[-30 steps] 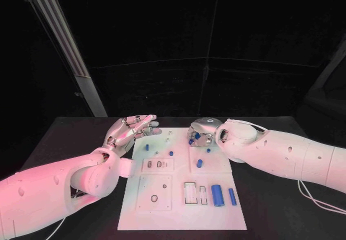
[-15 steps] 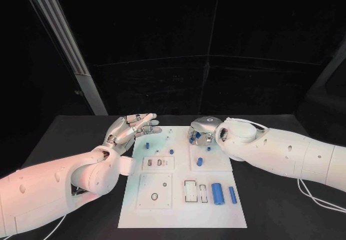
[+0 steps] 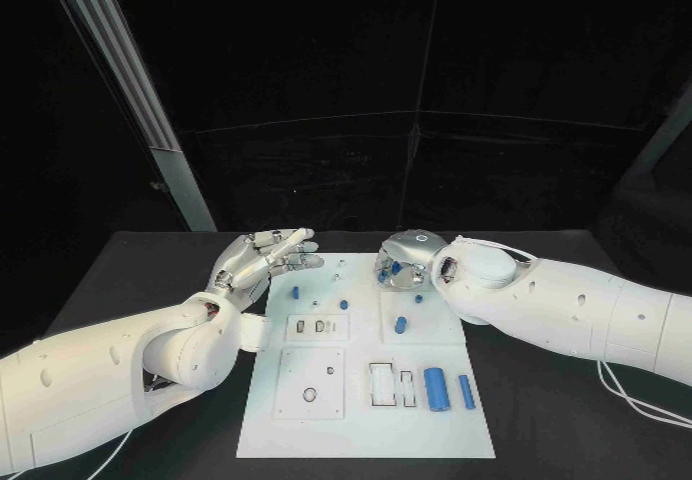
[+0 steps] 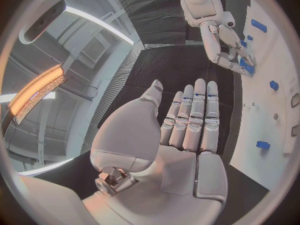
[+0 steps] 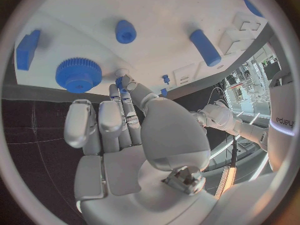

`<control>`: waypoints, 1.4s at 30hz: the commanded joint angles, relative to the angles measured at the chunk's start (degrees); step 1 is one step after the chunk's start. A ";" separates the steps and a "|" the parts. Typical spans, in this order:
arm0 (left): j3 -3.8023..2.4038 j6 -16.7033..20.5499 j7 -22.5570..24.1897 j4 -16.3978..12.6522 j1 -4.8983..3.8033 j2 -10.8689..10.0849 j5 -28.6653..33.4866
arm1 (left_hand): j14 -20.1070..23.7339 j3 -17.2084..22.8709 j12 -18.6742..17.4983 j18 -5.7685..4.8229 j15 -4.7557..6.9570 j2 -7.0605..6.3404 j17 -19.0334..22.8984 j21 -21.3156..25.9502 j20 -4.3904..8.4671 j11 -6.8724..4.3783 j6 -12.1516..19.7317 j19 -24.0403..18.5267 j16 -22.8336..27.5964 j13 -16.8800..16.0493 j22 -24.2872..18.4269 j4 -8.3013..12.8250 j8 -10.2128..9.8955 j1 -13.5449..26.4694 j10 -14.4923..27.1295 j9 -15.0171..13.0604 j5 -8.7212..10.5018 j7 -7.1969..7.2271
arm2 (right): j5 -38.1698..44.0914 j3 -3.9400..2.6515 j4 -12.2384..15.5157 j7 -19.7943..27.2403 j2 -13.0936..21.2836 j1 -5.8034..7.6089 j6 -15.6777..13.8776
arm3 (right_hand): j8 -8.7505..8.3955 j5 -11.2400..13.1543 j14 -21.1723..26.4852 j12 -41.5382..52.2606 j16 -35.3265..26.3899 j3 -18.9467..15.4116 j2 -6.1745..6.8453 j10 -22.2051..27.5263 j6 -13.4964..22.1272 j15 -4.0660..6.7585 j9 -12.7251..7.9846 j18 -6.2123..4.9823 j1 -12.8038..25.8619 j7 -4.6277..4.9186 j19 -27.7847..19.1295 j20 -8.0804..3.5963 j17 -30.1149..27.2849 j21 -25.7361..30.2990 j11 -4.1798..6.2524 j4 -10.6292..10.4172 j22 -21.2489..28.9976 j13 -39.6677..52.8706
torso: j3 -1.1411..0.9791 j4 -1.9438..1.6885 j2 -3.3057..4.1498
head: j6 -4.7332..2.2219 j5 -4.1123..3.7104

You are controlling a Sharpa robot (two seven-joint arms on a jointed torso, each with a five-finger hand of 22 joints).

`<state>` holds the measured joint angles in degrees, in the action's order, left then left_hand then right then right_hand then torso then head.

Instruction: Assemble the parts on the task board

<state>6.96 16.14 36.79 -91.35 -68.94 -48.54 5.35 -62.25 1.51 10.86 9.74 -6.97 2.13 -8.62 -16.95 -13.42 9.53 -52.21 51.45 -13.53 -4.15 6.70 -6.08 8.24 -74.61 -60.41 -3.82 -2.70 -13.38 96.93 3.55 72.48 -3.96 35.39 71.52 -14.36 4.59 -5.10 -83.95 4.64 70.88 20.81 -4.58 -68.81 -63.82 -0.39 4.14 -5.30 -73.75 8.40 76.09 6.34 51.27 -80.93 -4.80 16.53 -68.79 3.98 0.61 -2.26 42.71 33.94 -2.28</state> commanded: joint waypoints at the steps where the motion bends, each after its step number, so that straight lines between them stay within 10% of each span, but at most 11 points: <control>1: -0.02 -0.79 -0.10 -0.03 -0.11 -0.04 -0.37 | 0.18 0.12 -0.38 0.77 -0.13 0.48 -0.05 0.28 -0.12 0.25 -0.42 0.14 0.32 0.06 -0.05 0.37 -0.22 -0.32 0.31 0.06 -0.21 0.04 | 0.51 -0.08 0.71 -1.23 0.14 0.12 -5.50 | -0.19 0.21 -0.24 -0.40 0.21 2.58 0.03 -0.62 -0.35 0.49 0.43 0.87 0.11 0.20 0.33 -0.16 0.02 -0.39 0.13 -2.19 -0.05 0.04 | 0.02 0.01 0.05 | -0.33 0.02; 14: -0.01 -0.92 -0.21 0.03 -0.17 0.07 -0.37 | 0.20 0.13 -0.42 0.77 -0.14 0.55 -0.06 0.31 -0.13 0.26 -0.41 0.14 0.34 0.07 -0.07 0.38 -0.26 -0.30 0.33 0.06 -0.22 0.02 | -0.58 -0.68 -3.75 -1.59 -4.42 1.07 -10.41 | -0.52 0.02 -0.17 -0.76 0.34 3.96 1.25 -0.40 -0.20 0.39 0.40 0.89 0.38 0.31 0.33 -0.09 -0.05 -0.52 0.04 -2.62 -0.22 -0.01 | 0.04 -0.29 0.31 | -1.40 0.23; 42: -0.02 -1.33 -0.14 0.71 -0.66 1.01 -0.37 | 0.22 0.22 -0.50 0.77 -0.16 0.80 -0.09 0.38 -0.15 0.28 -0.39 0.15 0.40 0.10 -0.14 0.48 -0.36 -0.34 0.35 0.07 -0.22 0.01 | -1.40 -0.66 -12.66 0.07 -13.35 1.15 -5.94 | -0.77 -0.65 -0.05 -0.97 0.39 5.04 2.77 0.07 0.09 0.22 0.35 0.88 1.13 0.46 0.20 0.06 -0.38 -0.59 -0.16 -3.63 -0.25 -0.06 | 0.09 -0.56 0.83 | -1.44 0.20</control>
<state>7.00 15.62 36.27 -90.62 -69.50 -47.61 5.33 -62.25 1.68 10.64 9.72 -6.97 2.37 -8.65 -16.95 -13.42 9.74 -52.21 51.45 -13.27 -4.11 6.65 -5.92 8.25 -74.86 -60.20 -3.84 -2.70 -13.38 95.58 2.93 59.89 -4.39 22.16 72.54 -21.55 3.72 -5.46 -83.95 3.86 71.10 25.37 -2.02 -68.99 -63.82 -0.40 4.36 -5.32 -72.30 8.66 76.08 6.34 50.96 -81.17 -4.62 13.20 -69.12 3.85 0.69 -2.86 43.54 32.43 -2.10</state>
